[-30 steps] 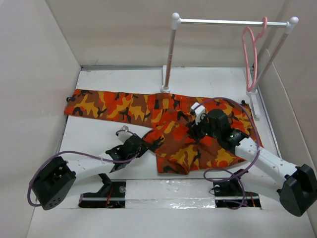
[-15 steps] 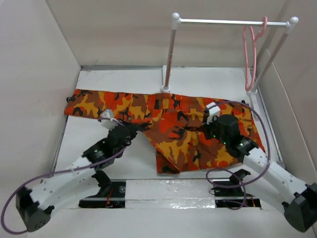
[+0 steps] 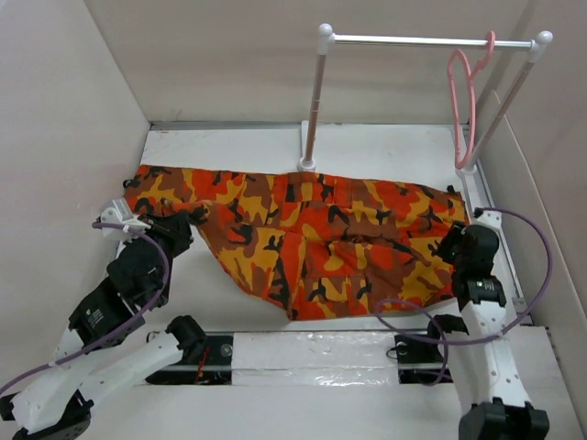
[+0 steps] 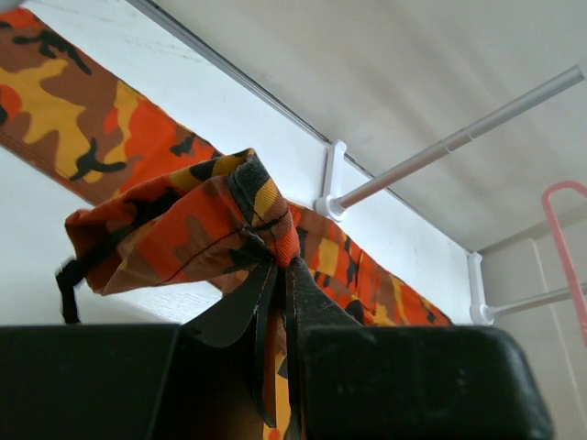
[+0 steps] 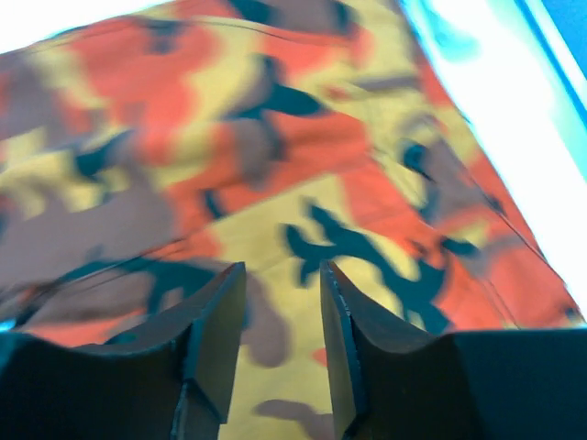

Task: Place the trousers on the hanger
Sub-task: Flatten out the trousers at the center of the board.

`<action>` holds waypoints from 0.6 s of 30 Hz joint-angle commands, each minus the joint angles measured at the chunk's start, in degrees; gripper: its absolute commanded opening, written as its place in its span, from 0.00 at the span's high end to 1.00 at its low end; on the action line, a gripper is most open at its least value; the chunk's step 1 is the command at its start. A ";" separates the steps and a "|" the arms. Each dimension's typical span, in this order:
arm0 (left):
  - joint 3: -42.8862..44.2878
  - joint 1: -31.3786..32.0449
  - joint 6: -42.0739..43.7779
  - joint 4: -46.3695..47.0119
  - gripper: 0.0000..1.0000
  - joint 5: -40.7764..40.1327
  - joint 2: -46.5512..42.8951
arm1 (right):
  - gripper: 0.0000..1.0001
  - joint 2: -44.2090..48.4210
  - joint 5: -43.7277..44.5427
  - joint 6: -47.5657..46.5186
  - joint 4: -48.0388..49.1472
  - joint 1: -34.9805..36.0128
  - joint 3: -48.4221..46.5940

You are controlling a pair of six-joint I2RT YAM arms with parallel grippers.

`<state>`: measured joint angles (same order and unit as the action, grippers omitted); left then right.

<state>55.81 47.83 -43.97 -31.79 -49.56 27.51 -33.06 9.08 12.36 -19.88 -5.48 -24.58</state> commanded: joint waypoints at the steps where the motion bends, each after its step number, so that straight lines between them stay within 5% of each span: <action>1: 1.41 -0.11 5.64 -2.41 1.00 -0.81 -3.33 | 0.55 -4.46 1.64 2.67 0.97 -7.07 0.85; 13: -0.61 -0.11 16.88 5.67 1.00 1.40 -11.68 | 0.55 -23.08 -0.82 3.46 5.21 -38.87 -0.99; 18: -2.63 -0.11 19.35 8.84 1.00 3.77 -15.99 | 0.54 -25.30 -1.26 2.50 -0.15 -42.50 -3.11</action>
<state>54.28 47.83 -28.45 -28.42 -47.35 13.26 -58.78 8.56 14.85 -18.22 -46.70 -24.71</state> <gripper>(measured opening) 0.025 0.458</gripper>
